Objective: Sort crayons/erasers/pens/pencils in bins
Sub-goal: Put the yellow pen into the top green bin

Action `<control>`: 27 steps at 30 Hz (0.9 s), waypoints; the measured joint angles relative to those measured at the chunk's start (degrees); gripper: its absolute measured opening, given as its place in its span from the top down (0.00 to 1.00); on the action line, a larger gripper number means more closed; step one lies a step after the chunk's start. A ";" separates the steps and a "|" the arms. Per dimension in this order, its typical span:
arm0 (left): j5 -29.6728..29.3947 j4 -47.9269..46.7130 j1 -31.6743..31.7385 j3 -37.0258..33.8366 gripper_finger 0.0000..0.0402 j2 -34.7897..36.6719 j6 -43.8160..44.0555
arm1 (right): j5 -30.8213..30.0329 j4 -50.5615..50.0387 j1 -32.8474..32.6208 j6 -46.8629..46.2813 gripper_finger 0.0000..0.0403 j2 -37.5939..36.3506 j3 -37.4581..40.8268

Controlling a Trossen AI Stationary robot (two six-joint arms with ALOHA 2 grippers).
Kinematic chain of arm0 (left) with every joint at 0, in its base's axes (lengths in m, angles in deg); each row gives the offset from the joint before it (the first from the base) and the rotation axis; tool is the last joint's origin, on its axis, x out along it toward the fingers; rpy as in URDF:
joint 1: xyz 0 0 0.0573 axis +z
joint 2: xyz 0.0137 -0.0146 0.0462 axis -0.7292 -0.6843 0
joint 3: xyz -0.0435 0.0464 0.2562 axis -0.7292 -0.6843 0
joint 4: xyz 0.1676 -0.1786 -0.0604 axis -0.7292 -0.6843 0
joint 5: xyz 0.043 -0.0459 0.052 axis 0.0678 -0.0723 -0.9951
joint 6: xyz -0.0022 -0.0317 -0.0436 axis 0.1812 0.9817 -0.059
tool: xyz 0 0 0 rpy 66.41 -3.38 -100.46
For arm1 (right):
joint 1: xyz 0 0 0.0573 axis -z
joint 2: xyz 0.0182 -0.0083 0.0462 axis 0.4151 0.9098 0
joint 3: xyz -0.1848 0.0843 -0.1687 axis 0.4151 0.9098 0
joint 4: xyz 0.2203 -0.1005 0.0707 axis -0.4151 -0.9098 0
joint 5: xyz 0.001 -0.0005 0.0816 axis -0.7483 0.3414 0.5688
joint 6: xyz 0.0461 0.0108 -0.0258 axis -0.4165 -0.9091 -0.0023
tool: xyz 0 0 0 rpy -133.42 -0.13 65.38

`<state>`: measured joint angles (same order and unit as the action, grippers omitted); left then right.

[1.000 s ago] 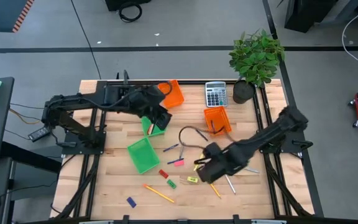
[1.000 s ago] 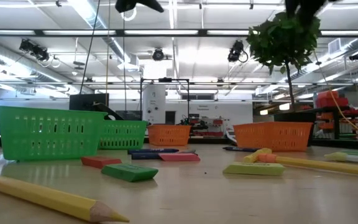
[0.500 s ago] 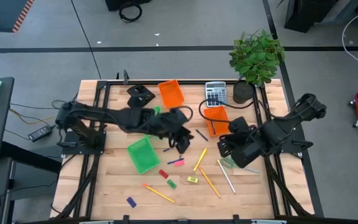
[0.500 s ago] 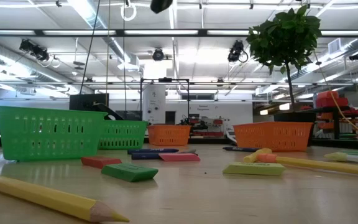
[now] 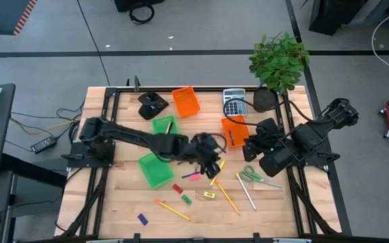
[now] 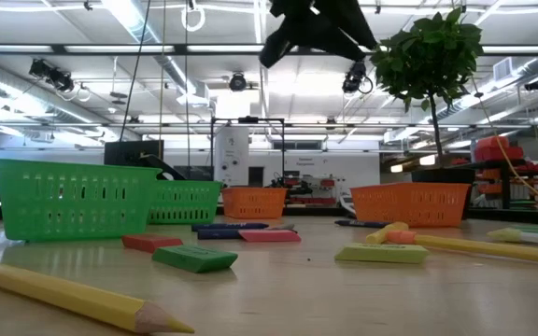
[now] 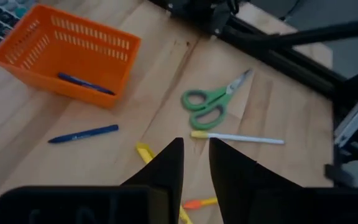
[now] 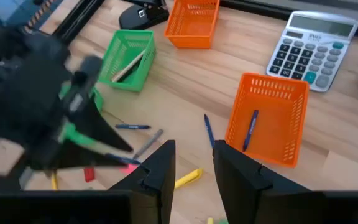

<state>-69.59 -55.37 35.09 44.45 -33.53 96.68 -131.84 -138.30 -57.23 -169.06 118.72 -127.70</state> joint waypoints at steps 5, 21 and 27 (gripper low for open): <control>-0.79 1.49 -1.81 0.00 0.82 -2.69 1.88 | -0.02 -0.30 -0.02 0.76 0.71 0.00 0.02; 5.46 1.29 0.98 0.00 0.77 -9.22 1.95 | 1.16 -2.01 -2.58 -3.53 0.71 0.00 0.02; 5.88 3.26 1.05 0.03 0.68 -11.13 -2.14 | 3.06 -4.59 -0.76 -4.33 0.71 0.00 0.04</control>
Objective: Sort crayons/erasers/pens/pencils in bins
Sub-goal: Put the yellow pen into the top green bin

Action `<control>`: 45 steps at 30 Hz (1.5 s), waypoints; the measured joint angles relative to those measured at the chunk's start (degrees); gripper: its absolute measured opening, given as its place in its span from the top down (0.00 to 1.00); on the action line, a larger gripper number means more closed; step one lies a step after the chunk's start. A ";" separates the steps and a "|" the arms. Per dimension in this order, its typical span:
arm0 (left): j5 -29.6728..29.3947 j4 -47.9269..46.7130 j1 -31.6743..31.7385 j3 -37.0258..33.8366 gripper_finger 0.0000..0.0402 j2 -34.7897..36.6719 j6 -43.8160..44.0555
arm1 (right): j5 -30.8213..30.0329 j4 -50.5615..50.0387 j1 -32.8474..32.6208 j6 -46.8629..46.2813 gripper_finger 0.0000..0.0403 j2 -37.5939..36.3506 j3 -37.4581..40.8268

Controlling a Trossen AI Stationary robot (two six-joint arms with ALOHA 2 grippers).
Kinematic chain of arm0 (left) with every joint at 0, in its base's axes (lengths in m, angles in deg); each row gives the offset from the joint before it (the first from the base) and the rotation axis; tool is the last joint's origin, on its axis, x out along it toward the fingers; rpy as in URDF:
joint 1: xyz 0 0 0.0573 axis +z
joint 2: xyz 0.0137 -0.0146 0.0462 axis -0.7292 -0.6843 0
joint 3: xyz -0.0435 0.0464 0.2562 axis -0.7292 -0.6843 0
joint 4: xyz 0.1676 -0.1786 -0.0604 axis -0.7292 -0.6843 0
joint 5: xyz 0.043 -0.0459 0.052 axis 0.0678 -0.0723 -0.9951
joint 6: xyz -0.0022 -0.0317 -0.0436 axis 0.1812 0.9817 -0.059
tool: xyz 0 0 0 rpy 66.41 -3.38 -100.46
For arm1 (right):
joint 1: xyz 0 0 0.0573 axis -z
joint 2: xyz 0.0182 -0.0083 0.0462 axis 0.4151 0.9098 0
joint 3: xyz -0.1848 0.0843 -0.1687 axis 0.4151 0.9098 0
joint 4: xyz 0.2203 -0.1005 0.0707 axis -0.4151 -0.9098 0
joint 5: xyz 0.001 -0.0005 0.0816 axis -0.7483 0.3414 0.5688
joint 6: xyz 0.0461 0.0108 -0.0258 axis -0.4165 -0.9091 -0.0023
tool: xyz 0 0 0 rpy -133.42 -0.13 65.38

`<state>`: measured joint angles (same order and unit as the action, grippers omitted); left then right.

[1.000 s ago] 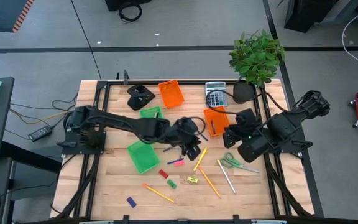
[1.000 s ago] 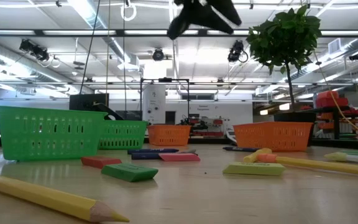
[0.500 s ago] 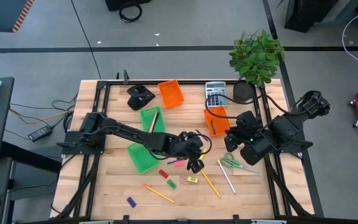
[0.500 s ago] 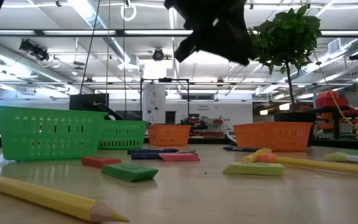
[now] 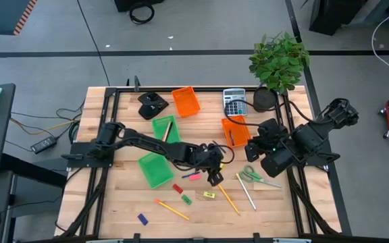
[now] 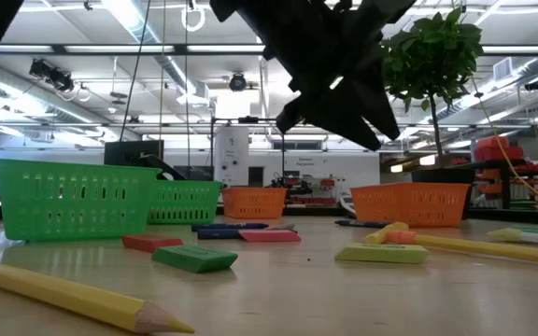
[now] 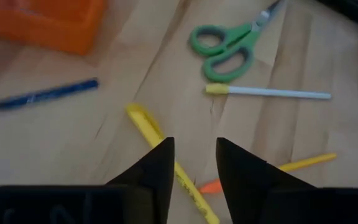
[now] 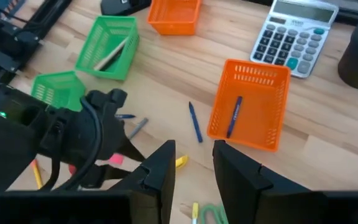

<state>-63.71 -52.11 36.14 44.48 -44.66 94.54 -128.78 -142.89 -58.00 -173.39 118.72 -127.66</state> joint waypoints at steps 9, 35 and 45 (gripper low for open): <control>2.24 2.46 0.16 0.04 0.53 -2.44 -11.76 | 0.29 0.04 1.48 -0.48 0.71 0.02 0.00; -0.52 -0.34 1.15 0.05 0.47 -8.67 -6.86 | 0.88 0.06 1.46 -0.70 0.71 0.04 0.00; -1.59 -2.86 1.14 0.06 0.49 -8.70 -14.96 | 0.88 0.05 1.46 -0.70 0.71 0.04 0.00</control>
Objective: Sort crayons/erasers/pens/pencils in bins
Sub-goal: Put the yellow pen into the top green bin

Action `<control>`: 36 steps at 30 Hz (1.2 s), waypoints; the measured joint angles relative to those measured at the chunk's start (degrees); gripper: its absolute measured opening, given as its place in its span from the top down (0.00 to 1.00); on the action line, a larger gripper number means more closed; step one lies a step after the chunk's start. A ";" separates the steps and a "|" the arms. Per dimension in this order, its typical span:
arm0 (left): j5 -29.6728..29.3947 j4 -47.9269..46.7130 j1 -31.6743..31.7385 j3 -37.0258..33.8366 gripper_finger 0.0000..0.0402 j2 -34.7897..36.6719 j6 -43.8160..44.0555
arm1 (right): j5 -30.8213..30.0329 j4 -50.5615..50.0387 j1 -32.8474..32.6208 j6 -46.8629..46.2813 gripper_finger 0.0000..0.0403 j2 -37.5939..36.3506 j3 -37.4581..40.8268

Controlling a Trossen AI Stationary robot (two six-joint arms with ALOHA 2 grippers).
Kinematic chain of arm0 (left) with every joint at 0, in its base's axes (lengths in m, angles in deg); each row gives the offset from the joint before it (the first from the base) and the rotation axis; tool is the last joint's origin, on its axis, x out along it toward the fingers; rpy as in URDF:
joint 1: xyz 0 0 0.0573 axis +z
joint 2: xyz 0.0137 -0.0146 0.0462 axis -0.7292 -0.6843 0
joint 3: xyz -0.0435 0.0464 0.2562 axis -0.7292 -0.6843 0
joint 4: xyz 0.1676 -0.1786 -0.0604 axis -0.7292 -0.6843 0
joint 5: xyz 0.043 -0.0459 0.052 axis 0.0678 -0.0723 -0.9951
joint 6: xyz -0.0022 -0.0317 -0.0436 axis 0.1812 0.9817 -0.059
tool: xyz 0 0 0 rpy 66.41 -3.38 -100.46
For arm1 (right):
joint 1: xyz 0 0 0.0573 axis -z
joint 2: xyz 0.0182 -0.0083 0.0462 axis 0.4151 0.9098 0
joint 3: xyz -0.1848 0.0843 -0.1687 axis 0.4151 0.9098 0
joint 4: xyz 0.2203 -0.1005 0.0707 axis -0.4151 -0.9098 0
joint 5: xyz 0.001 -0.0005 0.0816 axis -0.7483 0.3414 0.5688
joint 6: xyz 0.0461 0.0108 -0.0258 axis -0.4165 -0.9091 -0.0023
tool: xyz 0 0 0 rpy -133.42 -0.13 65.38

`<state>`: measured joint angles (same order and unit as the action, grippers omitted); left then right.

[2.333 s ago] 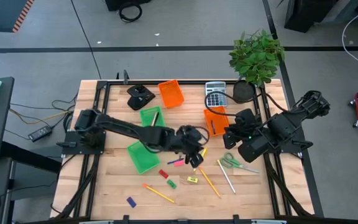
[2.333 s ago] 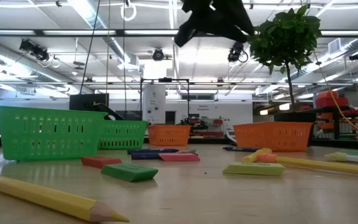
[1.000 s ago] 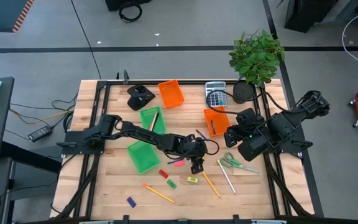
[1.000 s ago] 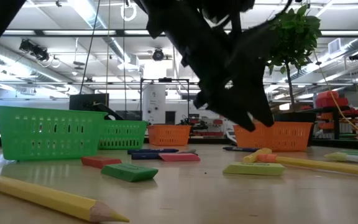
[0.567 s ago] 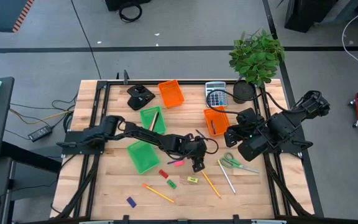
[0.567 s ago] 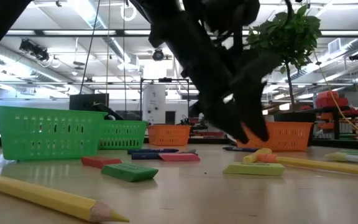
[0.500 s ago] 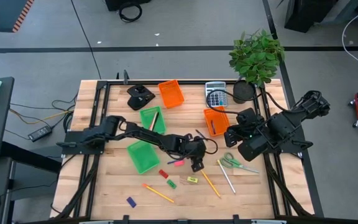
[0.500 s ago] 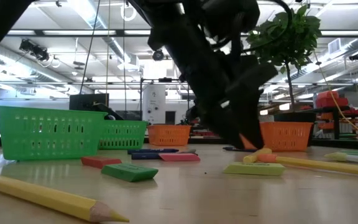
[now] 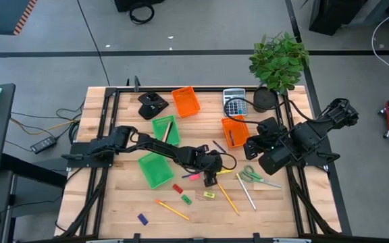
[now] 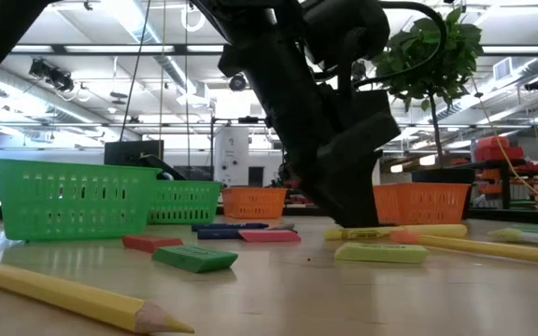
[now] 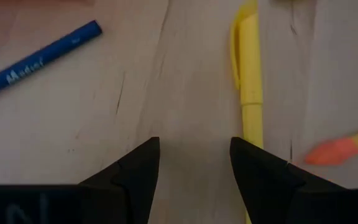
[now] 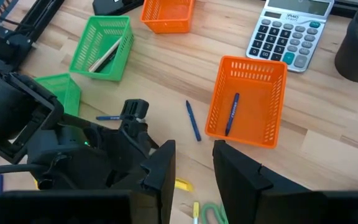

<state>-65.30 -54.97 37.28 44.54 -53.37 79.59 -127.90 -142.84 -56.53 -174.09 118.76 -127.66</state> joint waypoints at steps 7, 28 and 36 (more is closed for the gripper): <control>0.00 -1.67 -0.01 0.07 0.52 0.11 -3.81 | 0.00 0.00 0.00 0.00 0.71 0.00 0.00; 0.24 -2.28 1.33 0.00 0.73 0.14 -7.15 | -2.80 0.00 0.00 3.28 0.71 0.00 0.00; 2.20 -2.33 4.11 -0.04 0.85 0.15 -10.74 | -3.62 0.00 0.00 4.52 0.71 0.00 0.00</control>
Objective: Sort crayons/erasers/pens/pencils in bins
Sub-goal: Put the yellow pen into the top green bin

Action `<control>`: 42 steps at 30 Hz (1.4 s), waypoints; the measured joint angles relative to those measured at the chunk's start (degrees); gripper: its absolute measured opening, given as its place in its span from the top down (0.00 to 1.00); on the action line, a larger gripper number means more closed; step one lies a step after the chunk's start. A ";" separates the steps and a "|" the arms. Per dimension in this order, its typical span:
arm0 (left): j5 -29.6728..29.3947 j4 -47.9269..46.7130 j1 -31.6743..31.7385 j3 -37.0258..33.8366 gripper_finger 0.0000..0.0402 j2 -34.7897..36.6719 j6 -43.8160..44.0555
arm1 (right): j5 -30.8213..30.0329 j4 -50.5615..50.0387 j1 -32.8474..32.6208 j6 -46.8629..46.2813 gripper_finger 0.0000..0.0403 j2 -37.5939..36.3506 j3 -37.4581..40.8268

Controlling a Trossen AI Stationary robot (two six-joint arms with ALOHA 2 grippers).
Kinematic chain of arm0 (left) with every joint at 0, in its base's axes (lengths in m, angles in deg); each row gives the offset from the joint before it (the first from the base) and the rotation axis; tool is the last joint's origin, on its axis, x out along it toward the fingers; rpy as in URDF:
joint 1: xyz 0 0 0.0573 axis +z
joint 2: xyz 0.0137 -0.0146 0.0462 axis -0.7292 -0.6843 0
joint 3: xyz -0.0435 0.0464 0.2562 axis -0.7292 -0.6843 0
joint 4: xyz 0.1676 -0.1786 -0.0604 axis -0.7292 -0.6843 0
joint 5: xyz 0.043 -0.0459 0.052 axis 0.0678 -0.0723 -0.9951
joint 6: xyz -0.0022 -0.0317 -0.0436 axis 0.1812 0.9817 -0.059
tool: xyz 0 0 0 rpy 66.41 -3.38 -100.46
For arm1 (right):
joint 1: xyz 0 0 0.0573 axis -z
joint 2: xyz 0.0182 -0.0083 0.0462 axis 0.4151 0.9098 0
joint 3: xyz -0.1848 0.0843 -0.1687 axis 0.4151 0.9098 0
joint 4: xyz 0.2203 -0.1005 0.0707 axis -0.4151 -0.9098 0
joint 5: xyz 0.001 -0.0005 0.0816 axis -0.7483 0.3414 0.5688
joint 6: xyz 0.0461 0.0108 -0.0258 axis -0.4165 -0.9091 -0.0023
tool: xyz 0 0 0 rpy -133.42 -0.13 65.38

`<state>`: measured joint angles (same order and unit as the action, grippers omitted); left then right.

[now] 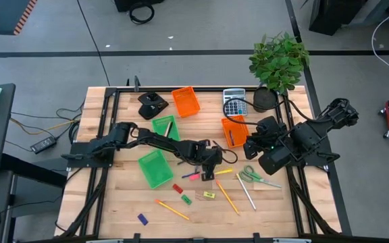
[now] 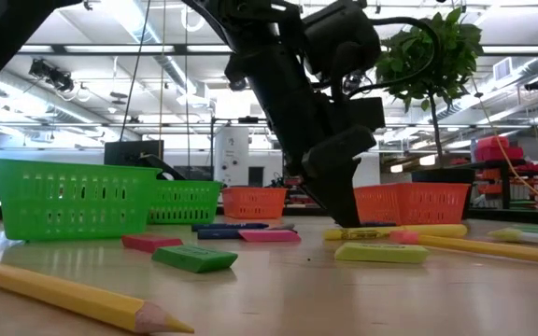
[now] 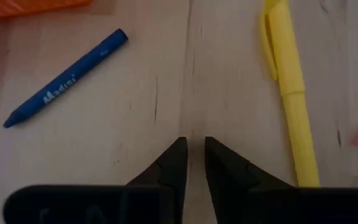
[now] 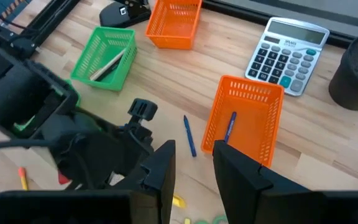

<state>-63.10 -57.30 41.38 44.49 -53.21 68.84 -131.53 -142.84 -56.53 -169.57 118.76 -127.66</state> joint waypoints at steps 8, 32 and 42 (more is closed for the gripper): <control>2.08 -0.11 0.55 0.04 0.95 0.17 -0.73 | -0.07 0.00 0.00 0.64 0.71 0.00 0.00; 8.13 7.43 -3.34 5.84 0.73 -1.94 -3.61 | 7.30 0.00 -0.04 0.55 0.71 -0.02 0.00; 7.24 6.83 -1.72 5.93 0.56 -3.06 -2.77 | 7.68 0.47 -0.04 -0.80 0.71 -0.02 -0.01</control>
<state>-55.86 -50.47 39.66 50.43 -56.27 66.08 -123.85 -142.38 -56.58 -170.37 118.74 -127.67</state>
